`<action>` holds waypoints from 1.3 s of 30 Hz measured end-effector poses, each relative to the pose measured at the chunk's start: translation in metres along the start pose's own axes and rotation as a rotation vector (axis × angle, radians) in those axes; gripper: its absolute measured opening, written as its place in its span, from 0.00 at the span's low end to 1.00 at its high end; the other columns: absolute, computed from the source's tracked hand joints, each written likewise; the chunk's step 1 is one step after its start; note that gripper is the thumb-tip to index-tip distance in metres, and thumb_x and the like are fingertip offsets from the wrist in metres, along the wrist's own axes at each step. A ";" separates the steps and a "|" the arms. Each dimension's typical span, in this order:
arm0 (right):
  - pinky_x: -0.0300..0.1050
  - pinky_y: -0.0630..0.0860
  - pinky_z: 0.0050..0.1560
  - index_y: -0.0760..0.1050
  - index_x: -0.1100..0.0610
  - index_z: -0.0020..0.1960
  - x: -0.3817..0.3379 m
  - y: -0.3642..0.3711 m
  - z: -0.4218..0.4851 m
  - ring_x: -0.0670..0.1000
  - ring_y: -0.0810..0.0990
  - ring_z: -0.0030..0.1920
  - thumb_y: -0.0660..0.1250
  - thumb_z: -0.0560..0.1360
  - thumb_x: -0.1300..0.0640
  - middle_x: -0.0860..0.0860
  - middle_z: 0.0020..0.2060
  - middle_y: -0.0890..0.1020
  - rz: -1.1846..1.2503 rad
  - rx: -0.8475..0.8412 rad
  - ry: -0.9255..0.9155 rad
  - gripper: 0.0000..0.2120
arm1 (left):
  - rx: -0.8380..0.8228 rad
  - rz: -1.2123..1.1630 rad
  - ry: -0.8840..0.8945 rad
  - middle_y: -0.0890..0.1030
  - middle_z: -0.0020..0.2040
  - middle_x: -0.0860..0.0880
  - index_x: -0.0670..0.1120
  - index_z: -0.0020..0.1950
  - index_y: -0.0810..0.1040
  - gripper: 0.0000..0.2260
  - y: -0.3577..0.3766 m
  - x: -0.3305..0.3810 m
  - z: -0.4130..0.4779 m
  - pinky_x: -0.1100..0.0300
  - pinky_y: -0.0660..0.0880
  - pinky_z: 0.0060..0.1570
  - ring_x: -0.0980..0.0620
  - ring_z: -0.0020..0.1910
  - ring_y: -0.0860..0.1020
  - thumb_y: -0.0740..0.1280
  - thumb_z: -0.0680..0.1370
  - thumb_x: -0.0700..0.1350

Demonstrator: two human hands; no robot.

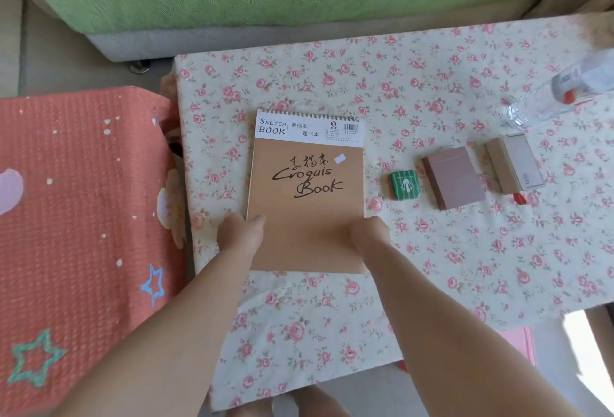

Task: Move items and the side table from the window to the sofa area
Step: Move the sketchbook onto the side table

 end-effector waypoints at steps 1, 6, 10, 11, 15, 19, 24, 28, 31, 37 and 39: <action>0.46 0.71 0.48 0.69 0.66 0.64 0.001 -0.002 0.003 0.58 0.74 0.50 0.56 0.75 0.63 0.59 0.54 0.75 -0.010 0.004 0.004 0.18 | 0.000 -0.022 -0.002 0.70 0.35 0.46 0.39 0.39 0.69 0.13 0.000 -0.001 0.000 0.57 0.64 0.40 0.46 0.36 0.70 0.63 0.78 0.46; 0.42 0.70 0.38 0.69 0.63 0.59 0.009 -0.001 0.002 0.50 0.71 0.37 0.57 0.76 0.63 0.55 0.40 0.74 0.088 -0.008 0.012 0.12 | 0.003 -0.095 -0.010 0.78 0.51 0.37 0.35 0.55 0.75 0.15 0.005 -0.011 -0.007 0.56 0.65 0.40 0.44 0.42 0.72 0.57 0.80 0.45; 0.42 0.69 0.35 0.67 0.58 0.49 0.006 -0.011 -0.015 0.47 0.66 0.30 0.60 0.76 0.64 0.50 0.32 0.67 0.165 0.004 -0.009 0.03 | 0.002 -0.135 -0.040 0.76 0.59 0.36 0.34 0.64 0.70 0.17 -0.002 -0.013 -0.024 0.55 0.66 0.42 0.38 0.54 0.75 0.54 0.81 0.44; 0.42 0.69 0.34 0.67 0.59 0.49 0.004 -0.016 -0.024 0.47 0.66 0.30 0.59 0.76 0.64 0.50 0.32 0.67 0.163 0.007 -0.019 0.03 | 0.012 -0.142 -0.038 0.75 0.60 0.35 0.34 0.63 0.70 0.17 -0.009 -0.011 -0.032 0.55 0.66 0.43 0.38 0.54 0.75 0.54 0.81 0.44; 0.38 0.60 0.26 0.69 0.62 0.49 -0.014 -0.036 -0.061 0.49 0.66 0.30 0.55 0.74 0.68 0.53 0.31 0.68 0.171 0.035 -0.092 0.06 | 0.059 -0.172 -0.008 0.75 0.61 0.36 0.33 0.63 0.70 0.17 -0.040 0.001 -0.060 0.54 0.66 0.45 0.40 0.54 0.74 0.54 0.81 0.44; 0.39 0.59 0.26 0.68 0.62 0.45 -0.040 -0.054 -0.107 0.48 0.65 0.29 0.55 0.75 0.67 0.52 0.30 0.67 0.170 0.041 -0.169 0.05 | 0.121 -0.262 0.043 0.77 0.58 0.33 0.34 0.58 0.73 0.15 -0.084 0.013 -0.085 0.51 0.72 0.52 0.35 0.57 0.75 0.57 0.80 0.44; 0.39 0.58 0.26 0.64 0.59 0.31 -0.059 -0.063 -0.157 0.49 0.63 0.28 0.56 0.72 0.69 0.51 0.28 0.65 0.192 0.013 -0.229 0.13 | 0.154 -0.360 0.114 0.77 0.49 0.34 0.35 0.47 0.75 0.12 -0.134 0.020 -0.117 0.51 0.71 0.43 0.36 0.52 0.77 0.58 0.79 0.43; 0.39 0.60 0.27 0.68 0.60 0.38 -0.078 -0.051 -0.200 0.49 0.65 0.29 0.57 0.72 0.67 0.51 0.30 0.67 0.171 -0.037 -0.290 0.06 | 0.198 -0.434 0.103 0.78 0.47 0.35 0.35 0.50 0.75 0.11 -0.176 0.004 -0.135 0.52 0.70 0.45 0.38 0.50 0.76 0.58 0.80 0.43; 0.37 0.57 0.28 0.66 0.59 0.37 -0.093 -0.033 -0.226 0.49 0.62 0.29 0.56 0.71 0.68 0.52 0.29 0.65 0.161 -0.041 -0.333 0.07 | 0.227 -0.465 0.100 0.78 0.53 0.34 0.33 0.55 0.75 0.14 -0.205 -0.013 -0.134 0.53 0.70 0.46 0.37 0.54 0.76 0.58 0.80 0.43; 0.38 0.54 0.28 0.60 0.57 0.30 -0.115 0.020 -0.265 0.50 0.59 0.28 0.55 0.72 0.68 0.52 0.27 0.62 0.166 -0.031 -0.355 0.14 | 0.221 -0.506 0.109 0.73 0.40 0.44 0.35 0.54 0.74 0.13 -0.261 -0.050 -0.111 0.57 0.66 0.41 0.45 0.43 0.71 0.57 0.81 0.44; 0.38 0.57 0.30 0.65 0.59 0.34 -0.122 0.047 -0.280 0.50 0.62 0.30 0.55 0.73 0.68 0.52 0.29 0.66 0.189 -0.023 -0.356 0.10 | 0.219 -0.501 0.121 0.70 0.35 0.47 0.36 0.52 0.74 0.11 -0.285 -0.067 -0.097 0.58 0.64 0.36 0.46 0.42 0.70 0.57 0.81 0.44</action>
Point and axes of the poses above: each hand's wrist, its own z-axis towards the middle knuckle, its own y-axis out of the palm, x = y × z, the point moved 8 cm from there along z, towards the middle knuckle
